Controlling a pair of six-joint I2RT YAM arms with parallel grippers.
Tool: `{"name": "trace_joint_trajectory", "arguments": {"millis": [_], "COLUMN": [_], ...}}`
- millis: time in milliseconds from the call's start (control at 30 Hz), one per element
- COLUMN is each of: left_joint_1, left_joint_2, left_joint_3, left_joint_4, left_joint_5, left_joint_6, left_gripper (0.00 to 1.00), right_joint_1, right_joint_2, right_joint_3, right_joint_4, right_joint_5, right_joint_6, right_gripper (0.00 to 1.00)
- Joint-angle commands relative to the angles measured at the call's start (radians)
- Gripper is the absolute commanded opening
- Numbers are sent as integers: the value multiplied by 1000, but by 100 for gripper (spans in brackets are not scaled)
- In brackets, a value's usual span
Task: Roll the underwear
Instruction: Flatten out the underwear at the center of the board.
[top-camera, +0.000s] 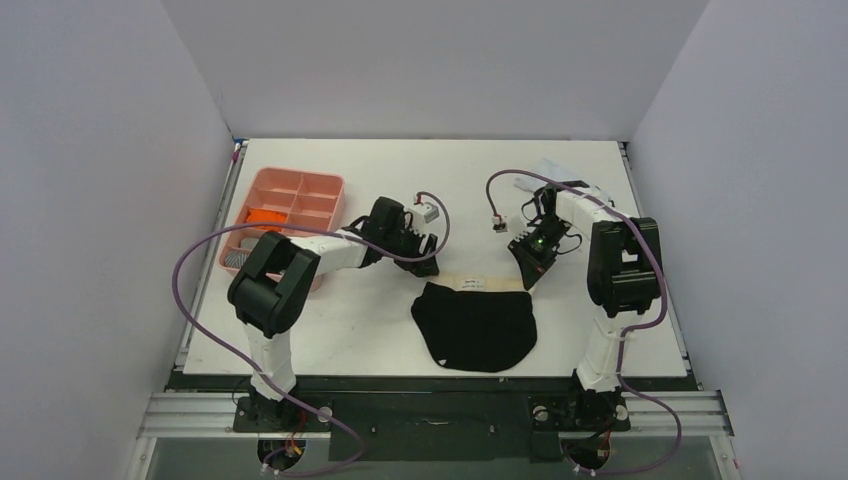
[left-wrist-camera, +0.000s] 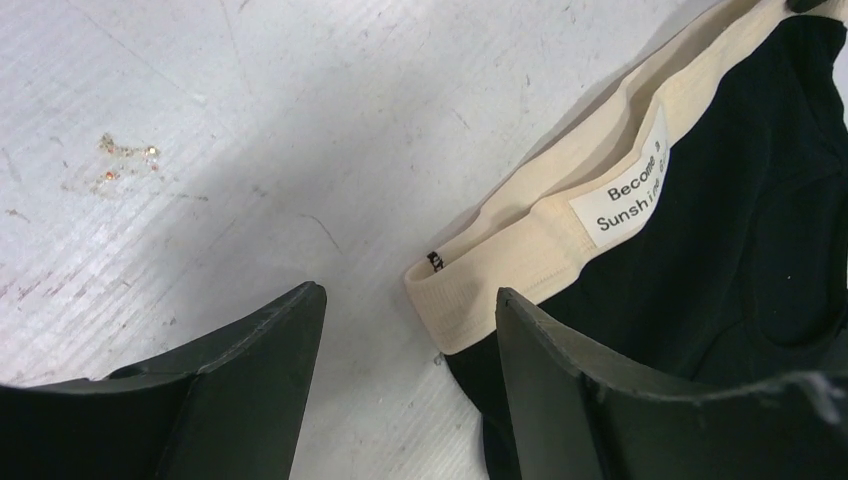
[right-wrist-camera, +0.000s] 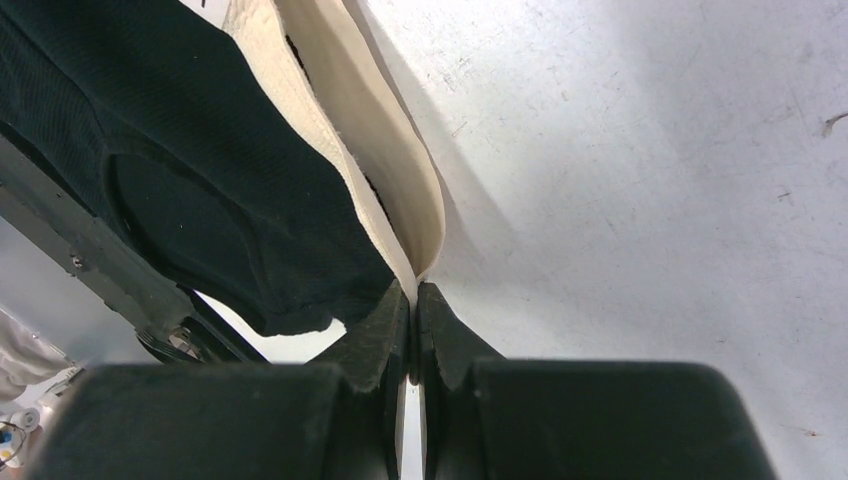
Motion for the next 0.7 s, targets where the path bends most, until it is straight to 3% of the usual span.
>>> {"name": "trace_joint_trajectory", "arguments": {"millis": [0,200,433,500,600,667], "left_joint_1": [-9,-44,-52,-47,-28,-6], "left_joint_2": [-4,31,74,80,80,68], "left_joint_3": [-42,-27,-17,-16,-10,-10], "left_joint_4": [-92,-85,-83,-83,-87,-89], "left_joint_5": [1,13,58,68,83,90], "left_joint_6": [17,7,-7,-11,-21,-24], "left_gripper": [61,56,38,30,6,0], "right_joint_1": [-6,-6,-6,-6,-6,-7], "right_joint_2": [-55,-56,-55,-54,-57,-62], "right_joint_3": [5,9,16,19,23,26], "right_joint_4": [9,9,11,12,12,10], "right_joint_5": [-31,-40,-53,-56,-51,-35], "right_joint_6": [3,11,19,20,20,16], "right_gripper": [0,0,0,0,0,0]}}
